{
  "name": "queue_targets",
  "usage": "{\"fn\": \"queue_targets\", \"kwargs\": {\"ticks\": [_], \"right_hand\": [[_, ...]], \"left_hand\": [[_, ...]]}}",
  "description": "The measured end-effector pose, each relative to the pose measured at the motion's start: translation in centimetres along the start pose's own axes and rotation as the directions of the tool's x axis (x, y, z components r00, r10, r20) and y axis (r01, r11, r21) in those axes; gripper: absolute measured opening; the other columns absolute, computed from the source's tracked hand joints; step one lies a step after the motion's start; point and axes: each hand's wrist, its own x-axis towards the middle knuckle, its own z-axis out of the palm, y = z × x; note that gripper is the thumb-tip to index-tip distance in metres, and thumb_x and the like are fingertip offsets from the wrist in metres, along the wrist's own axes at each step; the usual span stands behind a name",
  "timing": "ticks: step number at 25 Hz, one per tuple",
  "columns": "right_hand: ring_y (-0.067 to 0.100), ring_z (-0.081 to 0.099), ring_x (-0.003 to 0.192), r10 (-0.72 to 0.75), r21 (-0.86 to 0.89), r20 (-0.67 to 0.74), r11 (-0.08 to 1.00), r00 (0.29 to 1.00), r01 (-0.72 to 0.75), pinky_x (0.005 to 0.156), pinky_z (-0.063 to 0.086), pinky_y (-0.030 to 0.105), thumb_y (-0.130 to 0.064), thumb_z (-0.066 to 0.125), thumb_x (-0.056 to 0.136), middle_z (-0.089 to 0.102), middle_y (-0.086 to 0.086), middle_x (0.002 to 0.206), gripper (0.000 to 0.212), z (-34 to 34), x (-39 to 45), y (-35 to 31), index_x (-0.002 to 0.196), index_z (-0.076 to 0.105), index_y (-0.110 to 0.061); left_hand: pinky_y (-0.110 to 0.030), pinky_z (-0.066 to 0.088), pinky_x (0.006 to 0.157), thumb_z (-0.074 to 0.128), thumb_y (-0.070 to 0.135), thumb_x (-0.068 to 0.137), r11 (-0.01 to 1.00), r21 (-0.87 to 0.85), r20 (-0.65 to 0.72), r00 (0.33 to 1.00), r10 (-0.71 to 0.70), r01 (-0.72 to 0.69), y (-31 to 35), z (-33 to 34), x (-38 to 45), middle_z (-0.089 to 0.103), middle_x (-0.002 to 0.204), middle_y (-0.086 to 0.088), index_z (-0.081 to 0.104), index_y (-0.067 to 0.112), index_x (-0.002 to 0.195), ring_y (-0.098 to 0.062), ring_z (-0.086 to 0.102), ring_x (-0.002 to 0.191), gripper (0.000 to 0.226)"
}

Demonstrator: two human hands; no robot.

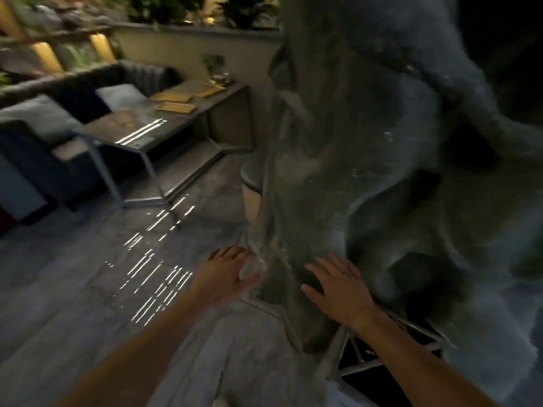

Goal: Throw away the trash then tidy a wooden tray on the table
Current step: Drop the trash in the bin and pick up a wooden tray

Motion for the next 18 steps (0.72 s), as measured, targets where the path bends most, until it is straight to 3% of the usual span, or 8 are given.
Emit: {"fn": "queue_targets", "kwargs": {"ticks": [3,6,10,13,18], "right_hand": [[0.02,0.019,0.146,-0.126,0.005,-0.009,0.992,0.992,0.126,0.117,0.017,0.045,-0.064,0.032,0.09,0.034,-0.006,0.154,0.059,0.2,4.4,-4.9,0.14,0.037,-0.035],[0.021,0.026,0.143,-0.235,0.0,-0.012,0.972,0.972,0.235,0.115,0.021,0.044,-0.062,0.036,0.09,0.039,-0.005,0.15,0.056,0.7,8.9,-10.4,0.138,0.041,-0.034],[0.02,0.046,0.126,-0.349,-0.043,-0.041,0.937,0.936,0.347,0.103,0.033,0.04,-0.059,0.04,0.087,0.056,-0.006,0.13,0.048,1.3,14.5,-18.1,0.126,0.051,-0.032],[0.019,0.056,0.112,-0.371,-0.054,-0.083,0.929,0.925,0.367,0.093,0.038,0.038,-0.059,0.042,0.085,0.063,-0.007,0.118,0.046,1.7,18.2,-22.8,0.118,0.057,-0.031],[0.018,0.058,0.107,-0.346,-0.075,-0.083,0.937,0.934,0.341,0.088,0.042,0.036,-0.059,0.042,0.085,0.065,-0.008,0.113,0.041,2.1,24.3,-28.3,0.112,0.057,-0.033]], "left_hand": [[-0.034,0.032,0.109,0.035,0.07,0.083,0.991,0.028,-0.057,0.99,-0.131,0.133,-5.1,-2.1,-2.9,0.055,0.135,0.007,0.054,0.032,0.131,-0.017,0.049,0.128,0.064],[-0.038,0.031,0.11,0.024,0.075,0.079,0.97,0.034,-0.1,0.966,-0.237,0.242,-10.8,-3.7,-5.6,0.055,0.135,0.009,0.051,0.036,0.131,-0.015,0.046,0.13,0.071],[-0.041,0.027,0.113,0.023,0.079,0.079,0.94,0.042,-0.097,0.938,-0.334,0.339,-19.1,-4.9,-8.0,0.052,0.14,0.009,0.048,0.037,0.134,-0.015,0.042,0.133,0.073],[-0.038,0.027,0.11,0.024,0.081,0.079,0.925,0.058,-0.117,0.923,-0.367,0.375,-24.9,-5.9,-8.4,0.053,0.137,0.01,0.049,0.037,0.132,-0.014,0.044,0.131,0.073],[-0.042,0.025,0.113,0.02,0.084,0.077,0.918,0.064,-0.053,0.92,-0.388,0.391,-32.8,-7.4,-7.3,0.05,0.142,0.008,0.046,0.038,0.135,-0.016,0.039,0.136,0.078]]}}
